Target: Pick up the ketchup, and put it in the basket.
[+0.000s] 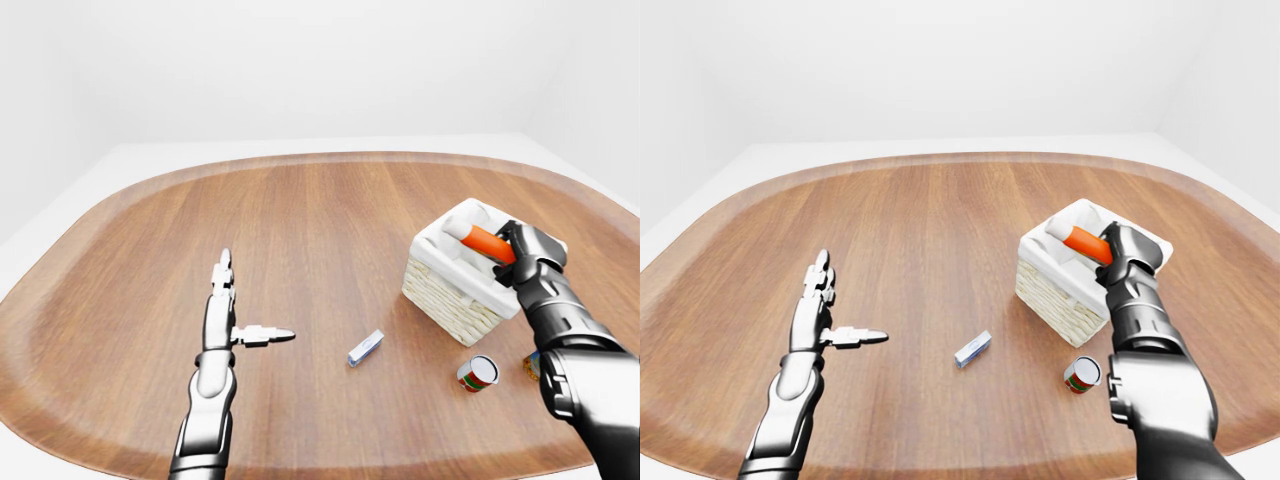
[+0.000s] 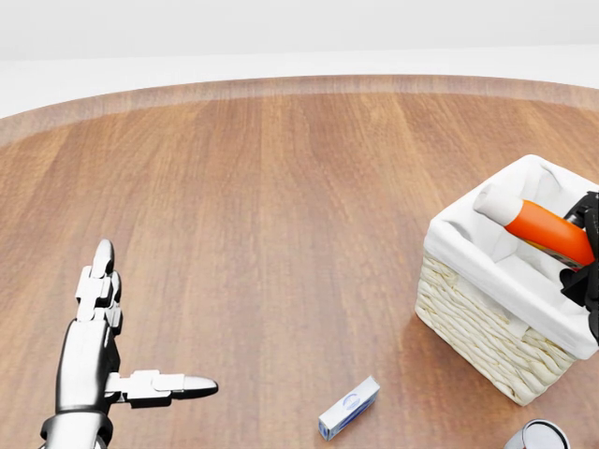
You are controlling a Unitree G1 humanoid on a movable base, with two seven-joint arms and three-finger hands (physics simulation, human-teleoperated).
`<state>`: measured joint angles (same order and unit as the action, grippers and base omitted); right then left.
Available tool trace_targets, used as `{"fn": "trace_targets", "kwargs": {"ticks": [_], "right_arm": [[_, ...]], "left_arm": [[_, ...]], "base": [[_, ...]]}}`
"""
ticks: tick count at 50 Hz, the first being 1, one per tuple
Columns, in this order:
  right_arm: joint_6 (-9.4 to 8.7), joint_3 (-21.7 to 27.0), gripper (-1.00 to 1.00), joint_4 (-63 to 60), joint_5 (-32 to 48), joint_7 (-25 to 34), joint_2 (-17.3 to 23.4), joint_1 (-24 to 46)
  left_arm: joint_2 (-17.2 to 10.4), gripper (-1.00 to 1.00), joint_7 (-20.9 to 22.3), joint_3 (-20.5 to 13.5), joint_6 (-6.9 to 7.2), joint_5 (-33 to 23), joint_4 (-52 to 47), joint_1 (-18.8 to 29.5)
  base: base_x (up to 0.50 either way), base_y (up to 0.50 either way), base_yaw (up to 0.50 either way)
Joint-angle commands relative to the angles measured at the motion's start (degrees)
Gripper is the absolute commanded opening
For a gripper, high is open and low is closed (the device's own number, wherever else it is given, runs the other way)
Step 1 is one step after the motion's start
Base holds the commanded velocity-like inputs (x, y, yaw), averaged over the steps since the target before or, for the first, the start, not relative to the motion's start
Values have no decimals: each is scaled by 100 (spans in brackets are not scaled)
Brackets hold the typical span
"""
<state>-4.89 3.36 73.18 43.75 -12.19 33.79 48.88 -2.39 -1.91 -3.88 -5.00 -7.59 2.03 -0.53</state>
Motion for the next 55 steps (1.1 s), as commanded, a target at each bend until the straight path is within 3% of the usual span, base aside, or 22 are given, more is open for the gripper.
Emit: {"fn": "trace_targets", "kwargs": {"ticks": [1,13,14,15,16,44,55], "right_arm": [[25,74,-100,86,88,-180,-6,94],[24,73,-100,78,87,-220,-17,108],[12,61,-80,73,106,-250,-15,93],[42,70,-15,76,101,-280,-10,88],[44,76,100,78,96,-278,-5,95],[182,121,100,-263,38,-188,124,101],[65,261,100,-941,-4,180,278,63]], "left_arm": [[10,100,-1,23,0,-30,9,-15],[16,100,10,37,0,-37,-11,-32],[16,100,10,38,0,-38,3,-26],[16,100,11,38,0,-38,1,-26],[17,100,11,39,0,-39,-1,-27],[38,100,27,110,0,-113,3,-71],[48,100,56,122,0,-118,-99,-121]], "base": [[0,0,0],[0,0,0],[0,0,0],[0,0,0],[0,0,0],[0,0,0],[0,0,0]]}}
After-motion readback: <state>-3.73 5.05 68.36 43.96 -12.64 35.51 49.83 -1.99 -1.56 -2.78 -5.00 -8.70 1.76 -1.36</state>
